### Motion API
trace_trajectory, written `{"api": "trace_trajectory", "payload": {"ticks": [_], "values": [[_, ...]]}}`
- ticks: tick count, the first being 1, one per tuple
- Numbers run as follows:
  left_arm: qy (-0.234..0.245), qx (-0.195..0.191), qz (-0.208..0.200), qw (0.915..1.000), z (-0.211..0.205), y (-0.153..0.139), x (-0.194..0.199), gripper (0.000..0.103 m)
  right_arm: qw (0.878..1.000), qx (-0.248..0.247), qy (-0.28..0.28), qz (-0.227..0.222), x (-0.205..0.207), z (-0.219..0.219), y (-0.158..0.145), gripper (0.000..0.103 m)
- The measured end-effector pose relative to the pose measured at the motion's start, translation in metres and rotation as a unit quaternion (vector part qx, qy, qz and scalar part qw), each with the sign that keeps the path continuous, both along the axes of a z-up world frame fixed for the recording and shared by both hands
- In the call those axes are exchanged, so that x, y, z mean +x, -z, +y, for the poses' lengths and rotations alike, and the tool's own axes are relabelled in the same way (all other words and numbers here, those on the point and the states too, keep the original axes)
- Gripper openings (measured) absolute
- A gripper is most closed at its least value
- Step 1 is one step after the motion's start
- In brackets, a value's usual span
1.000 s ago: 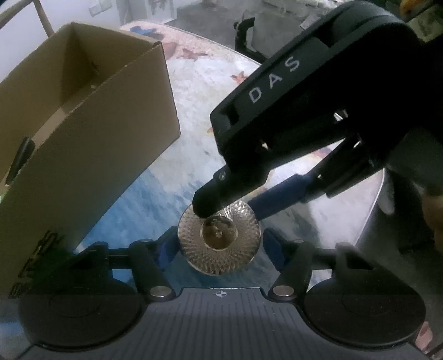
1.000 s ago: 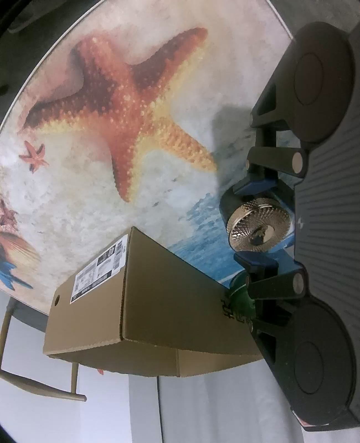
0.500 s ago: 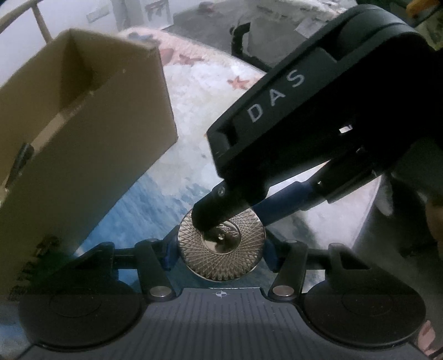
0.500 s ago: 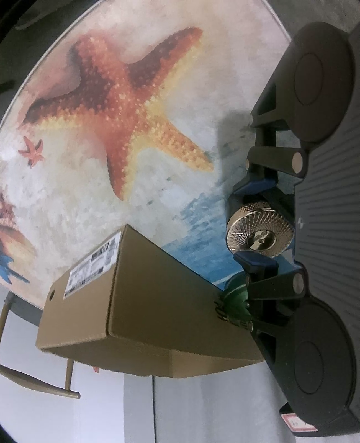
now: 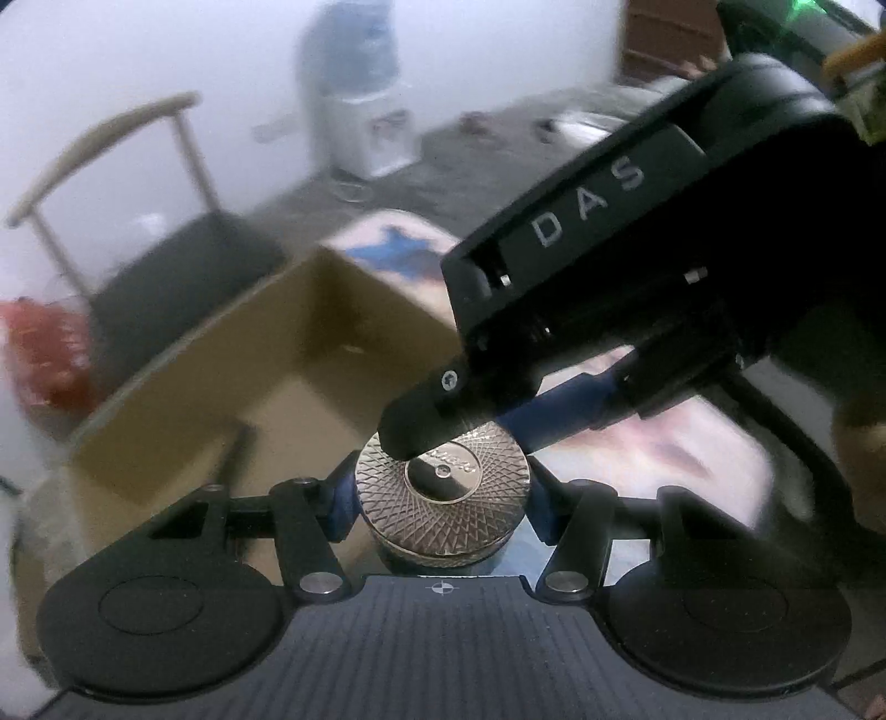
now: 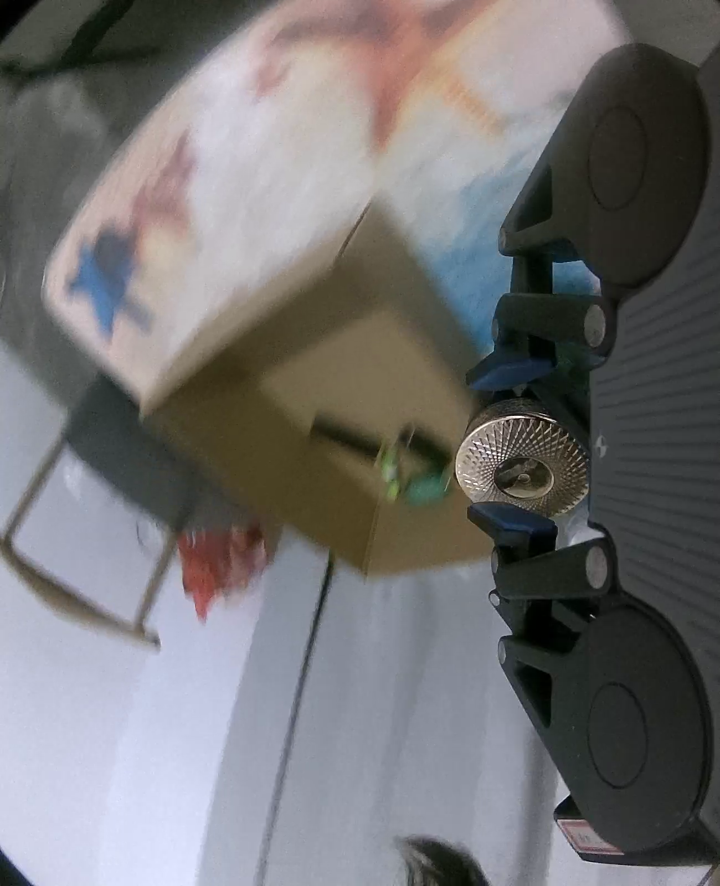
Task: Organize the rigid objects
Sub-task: 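Carry the gold-lidded jar over the box and open the right gripper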
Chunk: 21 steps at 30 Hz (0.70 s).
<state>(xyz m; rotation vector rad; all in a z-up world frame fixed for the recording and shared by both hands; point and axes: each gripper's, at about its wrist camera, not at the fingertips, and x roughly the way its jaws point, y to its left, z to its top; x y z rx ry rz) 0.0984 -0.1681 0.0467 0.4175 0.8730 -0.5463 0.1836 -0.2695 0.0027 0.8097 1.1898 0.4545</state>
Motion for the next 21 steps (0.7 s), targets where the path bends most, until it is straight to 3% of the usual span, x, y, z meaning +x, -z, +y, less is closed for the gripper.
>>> {"api": "trace_trajectory", "payload": {"ticks": [2,5,9,14,17,21], "values": [[-0.031,0.008,-0.002,0.9995,0.012,0.003,0.019,0.057,1.0,0.002,-0.029,-0.006,0.026,0.021,0.007,0.047],[-0.062,0.039,0.013,0.9973,0.029,0.019,0.045,0.057,0.998,0.009,-0.063,0.019,0.06,0.052,0.035,0.047],[-0.111,0.035,0.079,0.9901,0.05,0.037,0.073,0.057,0.993,0.003,-0.093,0.069,0.092,0.081,0.071,0.047],[-0.143,0.026,0.157,0.9767,0.066,0.065,0.104,0.058,0.988,-0.014,-0.108,0.108,0.11,0.097,0.099,0.047],[-0.151,0.022,0.193,0.9694,0.073,0.054,0.117,0.058,0.986,-0.03,-0.116,0.116,0.112,0.1,0.108,0.047],[-0.162,0.029,0.224,0.9607,0.069,0.064,0.106,0.06,0.985,-0.032,-0.117,0.126,0.115,0.101,0.117,0.047]]}}
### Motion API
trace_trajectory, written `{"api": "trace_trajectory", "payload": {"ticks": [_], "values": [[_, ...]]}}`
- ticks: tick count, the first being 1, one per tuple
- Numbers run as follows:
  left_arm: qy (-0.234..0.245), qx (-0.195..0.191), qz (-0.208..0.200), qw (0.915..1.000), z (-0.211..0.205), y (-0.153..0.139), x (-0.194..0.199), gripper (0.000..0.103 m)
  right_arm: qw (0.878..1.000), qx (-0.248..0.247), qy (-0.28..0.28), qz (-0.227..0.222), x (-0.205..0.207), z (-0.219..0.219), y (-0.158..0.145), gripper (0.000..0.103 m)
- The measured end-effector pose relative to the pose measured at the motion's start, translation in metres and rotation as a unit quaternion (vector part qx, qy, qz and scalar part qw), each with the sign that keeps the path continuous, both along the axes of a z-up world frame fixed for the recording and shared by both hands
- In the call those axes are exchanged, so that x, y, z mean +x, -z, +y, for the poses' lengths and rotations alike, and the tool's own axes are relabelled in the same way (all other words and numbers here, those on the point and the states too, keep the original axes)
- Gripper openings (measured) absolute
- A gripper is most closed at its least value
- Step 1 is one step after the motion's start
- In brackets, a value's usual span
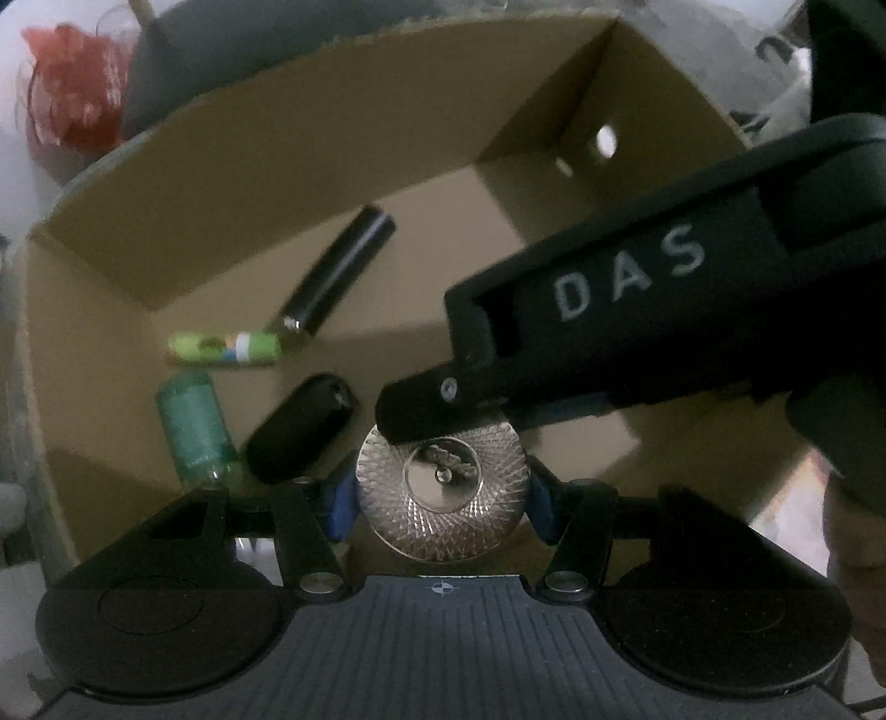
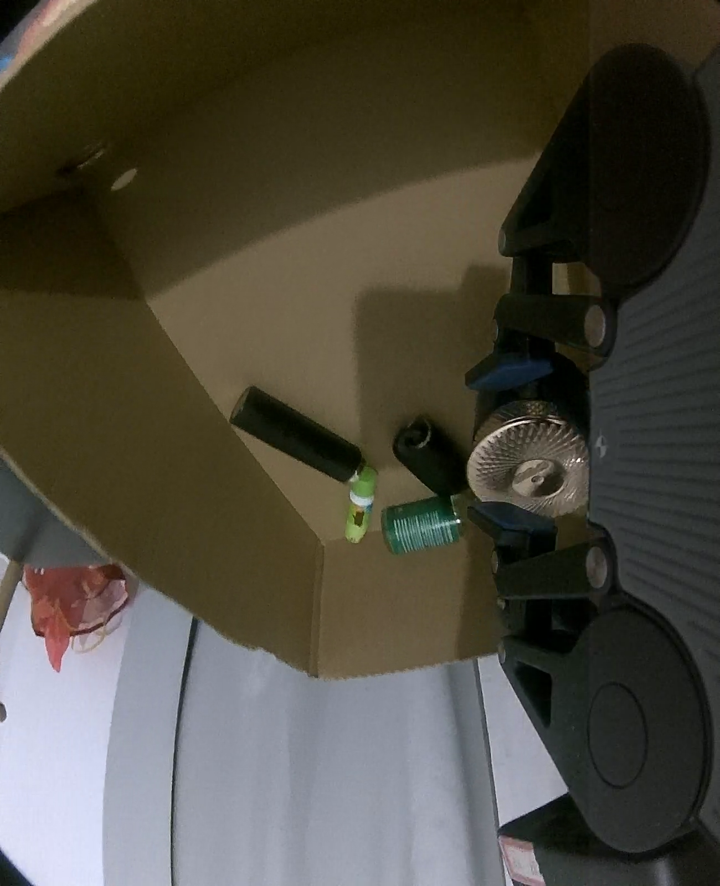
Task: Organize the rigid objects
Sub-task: 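Carry the gold-lidded jar over the box and open the right gripper, then move the right gripper down to the dark green ball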
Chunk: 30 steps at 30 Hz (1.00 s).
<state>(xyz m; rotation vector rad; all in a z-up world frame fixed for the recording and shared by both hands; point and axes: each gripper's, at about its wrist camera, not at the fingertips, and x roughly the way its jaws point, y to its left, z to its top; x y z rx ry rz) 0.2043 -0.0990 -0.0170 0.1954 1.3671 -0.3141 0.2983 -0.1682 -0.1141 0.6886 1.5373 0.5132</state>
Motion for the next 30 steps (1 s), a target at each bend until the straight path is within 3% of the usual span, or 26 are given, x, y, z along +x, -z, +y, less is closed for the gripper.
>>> {"api": "trace_trajectory", "payload": {"ticks": [8,14,19,22,26,28,30], "values": [[-0.028,-0.003,-0.012,0.9995,0.004,-0.017,-0.005,0.068,1.0,-0.009,0.001,0.0,-0.008,0.0,0.001,0.047],[-0.033,-0.023,-0.048,0.998,0.016,-0.039,-0.015,0.069,0.997,0.004,0.041,-0.066,-0.021,-0.027,-0.04,0.047],[-0.026,-0.064,-0.087,0.9939,0.024,-0.059,-0.046,0.07,0.985,0.017,0.102,-0.139,-0.063,-0.063,-0.089,0.047],[-0.005,-0.087,-0.107,0.9904,0.027,-0.07,-0.072,0.07,0.977,0.03,0.144,-0.155,-0.1,-0.085,-0.108,0.048],[0.043,-0.099,-0.121,0.9869,0.031,-0.061,-0.095,0.073,0.974,0.017,0.176,-0.143,-0.142,-0.104,-0.113,0.054],[0.076,-0.086,-0.115,0.9867,0.026,-0.053,-0.107,0.073,0.974,0.006,0.187,-0.125,-0.162,-0.106,-0.104,0.065],[0.107,-0.07,-0.112,0.9855,0.02,-0.045,-0.117,0.073,0.975,0.002,0.197,-0.1,-0.172,-0.097,-0.087,0.066]]}}
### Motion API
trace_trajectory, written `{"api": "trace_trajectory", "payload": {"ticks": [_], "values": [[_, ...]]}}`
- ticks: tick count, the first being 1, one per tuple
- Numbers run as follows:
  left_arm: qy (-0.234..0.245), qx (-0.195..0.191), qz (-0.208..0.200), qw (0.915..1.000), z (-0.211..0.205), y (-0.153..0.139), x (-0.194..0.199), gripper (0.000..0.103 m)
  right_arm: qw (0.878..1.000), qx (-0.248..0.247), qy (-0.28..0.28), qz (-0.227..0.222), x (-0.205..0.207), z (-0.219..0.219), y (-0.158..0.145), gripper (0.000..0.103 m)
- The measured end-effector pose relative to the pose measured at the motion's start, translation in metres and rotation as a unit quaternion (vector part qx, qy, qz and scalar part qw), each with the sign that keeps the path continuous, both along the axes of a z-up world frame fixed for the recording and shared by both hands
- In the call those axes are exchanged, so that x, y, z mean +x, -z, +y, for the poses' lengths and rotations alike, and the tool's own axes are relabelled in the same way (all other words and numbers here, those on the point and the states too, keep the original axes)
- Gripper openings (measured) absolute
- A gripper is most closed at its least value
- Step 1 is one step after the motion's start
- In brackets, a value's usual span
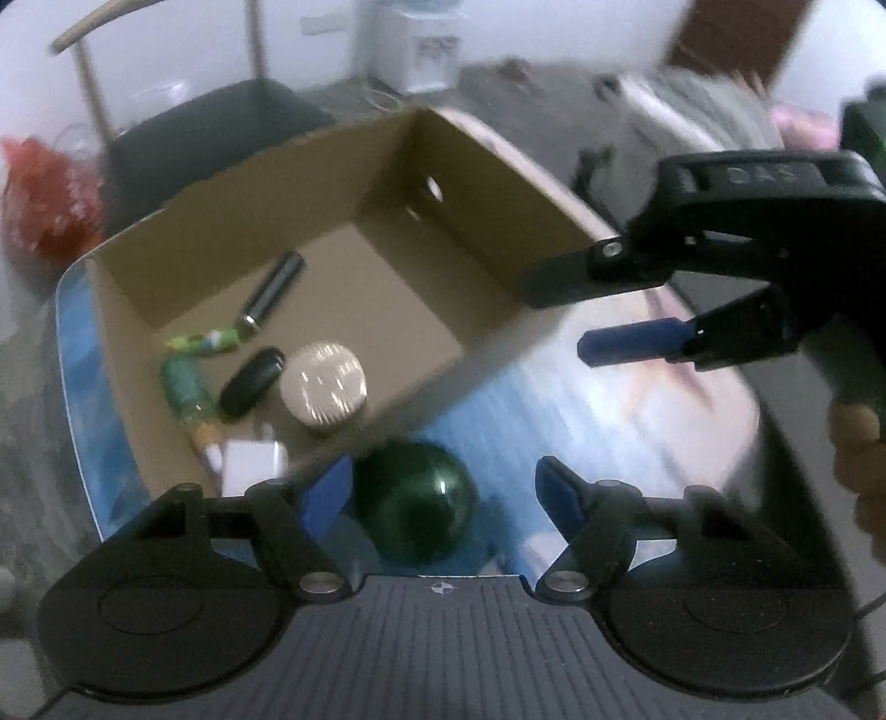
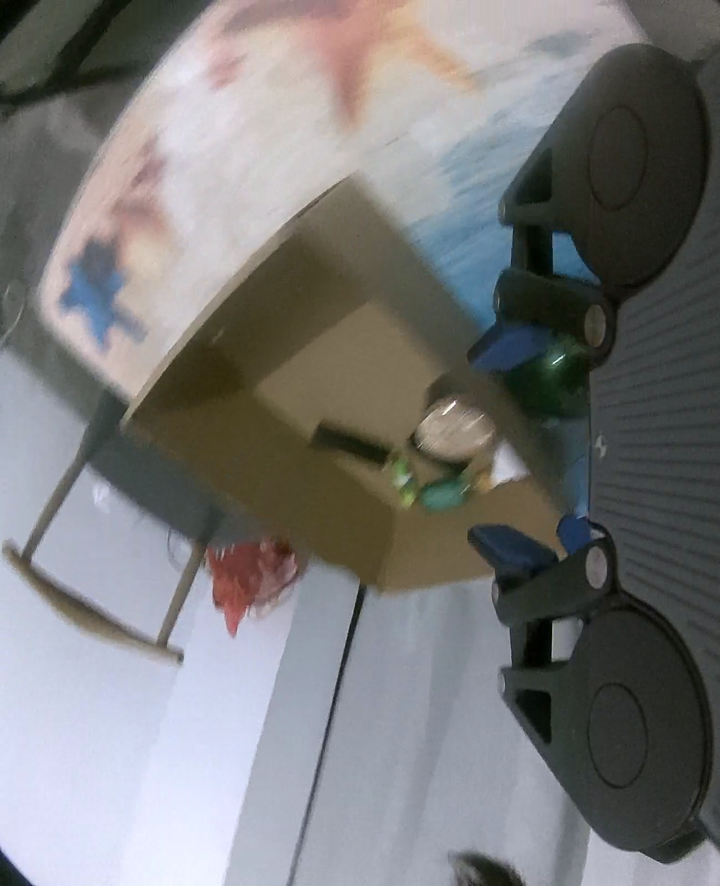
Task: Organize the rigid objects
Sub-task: 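Move the right gripper down to the dark green ball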
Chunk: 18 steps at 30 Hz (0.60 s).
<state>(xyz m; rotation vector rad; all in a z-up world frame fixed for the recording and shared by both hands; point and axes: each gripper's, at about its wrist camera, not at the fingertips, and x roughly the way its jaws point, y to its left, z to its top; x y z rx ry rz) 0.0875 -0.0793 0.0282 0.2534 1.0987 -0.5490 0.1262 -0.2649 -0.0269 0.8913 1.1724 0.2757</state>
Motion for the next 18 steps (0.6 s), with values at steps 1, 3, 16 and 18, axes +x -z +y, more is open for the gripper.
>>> {"api": "trace_trajectory", "payload": {"ticks": [1,3,16,18], "values": [[0.011,0.009,0.0,0.9999,-0.003,0.005,-0.003,0.073,1.0,0.004,0.003,0.011,-0.006,0.001,0.01,0.066],[0.028,0.034,0.007,0.999,-0.009,0.018,-0.004,0.073,0.999,0.004,0.01,0.035,-0.012,0.003,0.027,0.067],[0.089,0.133,0.001,0.9871,-0.044,0.06,0.009,0.073,0.996,0.023,0.015,0.084,-0.006,0.028,0.071,0.075],[0.09,0.16,0.008,0.983,-0.049,0.068,0.013,0.073,0.995,0.03,0.017,0.093,-0.004,0.027,0.077,0.075]]}}
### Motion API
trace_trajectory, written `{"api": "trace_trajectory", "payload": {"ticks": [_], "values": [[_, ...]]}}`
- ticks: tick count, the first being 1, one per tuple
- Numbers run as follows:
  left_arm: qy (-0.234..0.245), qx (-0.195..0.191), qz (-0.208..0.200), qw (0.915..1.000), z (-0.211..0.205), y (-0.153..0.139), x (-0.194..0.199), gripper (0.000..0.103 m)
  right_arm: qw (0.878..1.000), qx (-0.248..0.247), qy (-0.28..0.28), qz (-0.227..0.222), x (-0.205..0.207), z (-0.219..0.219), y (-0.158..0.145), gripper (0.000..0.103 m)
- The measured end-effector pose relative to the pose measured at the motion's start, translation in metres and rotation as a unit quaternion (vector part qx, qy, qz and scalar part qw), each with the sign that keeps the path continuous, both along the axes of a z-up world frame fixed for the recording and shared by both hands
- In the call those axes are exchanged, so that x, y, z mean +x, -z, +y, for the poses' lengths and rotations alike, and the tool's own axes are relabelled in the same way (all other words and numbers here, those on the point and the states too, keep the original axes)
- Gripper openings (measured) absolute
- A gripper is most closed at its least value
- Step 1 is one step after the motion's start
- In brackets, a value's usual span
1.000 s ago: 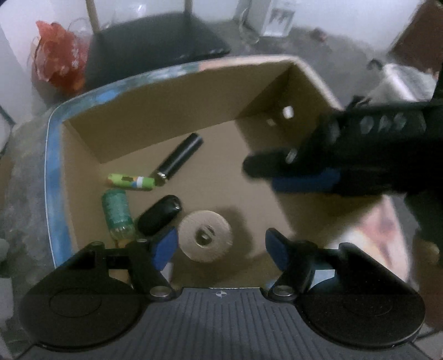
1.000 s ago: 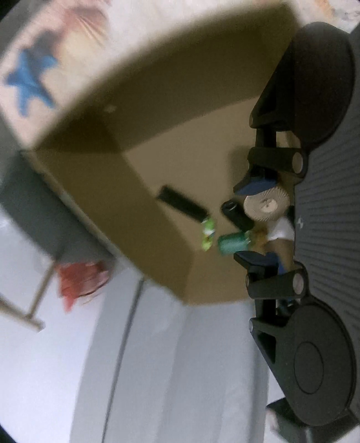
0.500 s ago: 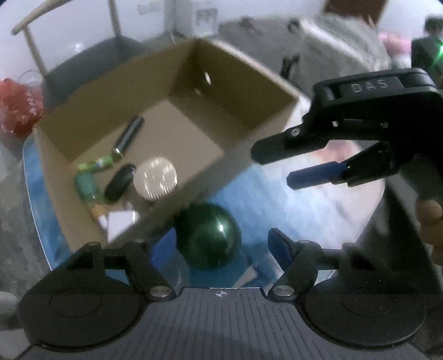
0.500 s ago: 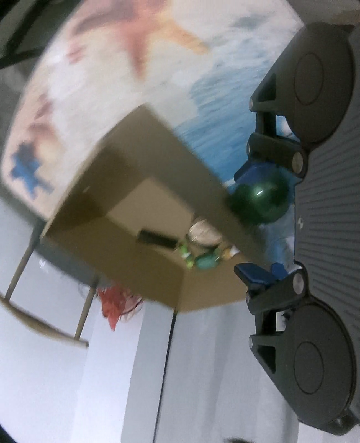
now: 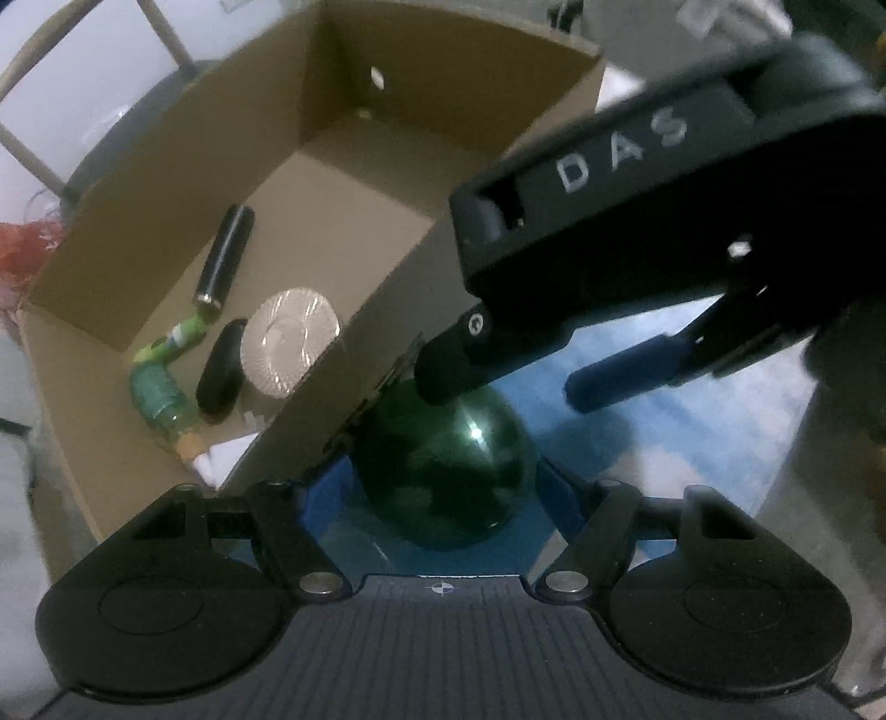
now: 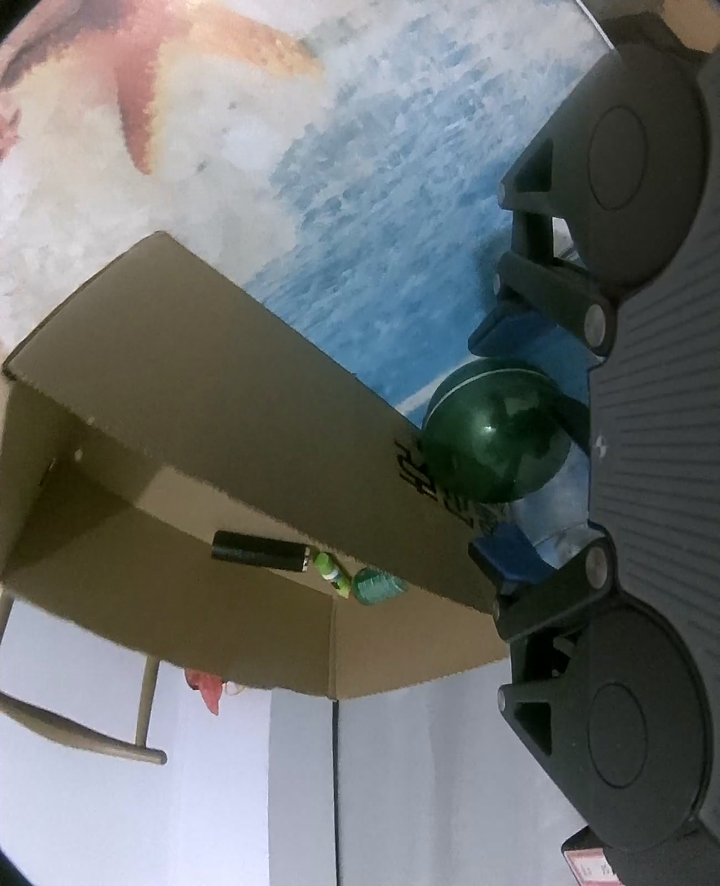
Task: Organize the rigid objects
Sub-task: 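Move the right gripper down to the dark green ball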
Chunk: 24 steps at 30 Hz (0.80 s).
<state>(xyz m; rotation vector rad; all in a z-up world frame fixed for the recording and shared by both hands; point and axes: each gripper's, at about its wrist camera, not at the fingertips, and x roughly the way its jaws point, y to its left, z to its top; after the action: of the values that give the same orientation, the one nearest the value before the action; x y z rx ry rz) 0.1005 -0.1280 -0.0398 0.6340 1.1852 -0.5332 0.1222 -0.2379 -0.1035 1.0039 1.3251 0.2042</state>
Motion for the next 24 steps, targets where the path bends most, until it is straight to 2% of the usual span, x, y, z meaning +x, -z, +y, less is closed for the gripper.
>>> {"api": "trace_trajectory", "payload": {"ticks": [5,7,9,16,21,24], "values": [[0.002,0.027,0.016,0.9995,-0.011,0.012,0.003,0.079,1.0,0.022,0.003,0.015,0.005,-0.002,0.016,0.075],[0.004,0.036,0.02,0.9991,-0.015,0.016,0.0,0.085,0.999,0.032,0.005,0.026,0.005,-0.004,0.023,0.075],[-0.003,0.035,0.026,0.999,-0.017,0.018,0.0,0.087,0.998,0.046,0.008,0.035,0.004,-0.007,0.028,0.075],[-0.033,0.004,0.049,0.9982,-0.023,0.016,-0.001,0.089,0.997,0.06,0.017,0.047,-0.007,-0.03,0.03,0.075],[-0.031,-0.034,0.063,0.9969,-0.036,0.015,-0.016,0.089,0.997,0.05,0.032,0.052,-0.023,-0.055,0.024,0.075],[-0.031,-0.076,0.067,0.9943,-0.039,0.014,-0.026,0.087,0.997,0.036,0.04,0.055,-0.035,-0.069,0.02,0.075]]}}
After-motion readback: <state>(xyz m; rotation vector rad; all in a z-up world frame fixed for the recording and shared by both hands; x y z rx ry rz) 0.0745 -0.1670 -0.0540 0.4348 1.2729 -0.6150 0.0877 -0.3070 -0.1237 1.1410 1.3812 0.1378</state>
